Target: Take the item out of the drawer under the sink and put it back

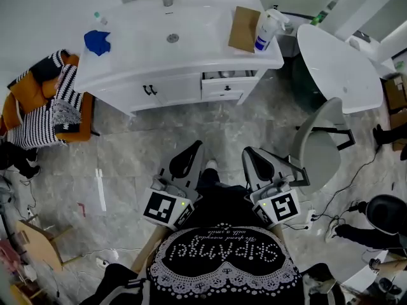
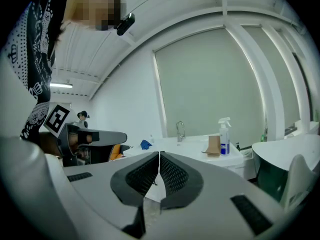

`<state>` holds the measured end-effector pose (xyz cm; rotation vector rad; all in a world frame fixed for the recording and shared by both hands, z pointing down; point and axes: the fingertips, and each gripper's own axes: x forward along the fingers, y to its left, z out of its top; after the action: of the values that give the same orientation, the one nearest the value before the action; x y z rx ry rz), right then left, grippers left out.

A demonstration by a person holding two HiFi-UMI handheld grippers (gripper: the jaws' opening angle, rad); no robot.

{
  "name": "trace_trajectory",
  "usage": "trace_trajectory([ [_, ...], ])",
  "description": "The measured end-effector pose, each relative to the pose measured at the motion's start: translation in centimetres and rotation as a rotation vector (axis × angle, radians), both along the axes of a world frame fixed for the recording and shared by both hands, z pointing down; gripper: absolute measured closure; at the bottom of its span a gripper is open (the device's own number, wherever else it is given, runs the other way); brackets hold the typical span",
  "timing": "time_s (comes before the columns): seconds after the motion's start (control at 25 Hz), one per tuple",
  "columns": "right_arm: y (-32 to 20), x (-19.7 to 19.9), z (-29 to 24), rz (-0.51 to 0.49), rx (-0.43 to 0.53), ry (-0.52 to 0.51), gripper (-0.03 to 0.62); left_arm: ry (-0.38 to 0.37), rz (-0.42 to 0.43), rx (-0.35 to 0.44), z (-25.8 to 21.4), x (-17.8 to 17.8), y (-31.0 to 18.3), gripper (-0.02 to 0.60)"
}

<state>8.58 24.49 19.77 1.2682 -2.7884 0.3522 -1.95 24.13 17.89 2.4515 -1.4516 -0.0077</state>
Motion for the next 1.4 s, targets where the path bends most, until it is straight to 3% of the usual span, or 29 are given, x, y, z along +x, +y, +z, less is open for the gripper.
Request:
trace_trajectory([
  [0.2, 0.0, 0.5, -0.1, -0.001, 0.005, -0.012, 0.572, -0.031, 0.01, -0.006, 0.2, 0.4, 0.1, 0.577],
  [0.68, -2.2, 0.2, 0.7, -0.005, -0.019, 0.004, 0.572, -0.003, 0.015, -0.019, 0.8, -0.2, -1.6, 0.577],
  [0.96, -6.1, -0.6, 1.4, -0.007, -0.024, 0.046, 0.572, 0.012, 0.024, -0.045, 1.3, -1.4, -6.0, 0.577],
  [1.4, -14.5, -3.3, 0.8, 0.044, -0.08, 0.018, 0.572, 0.032, 0.056, -0.042, 1.1, -3.8, -15.2, 0.577],
])
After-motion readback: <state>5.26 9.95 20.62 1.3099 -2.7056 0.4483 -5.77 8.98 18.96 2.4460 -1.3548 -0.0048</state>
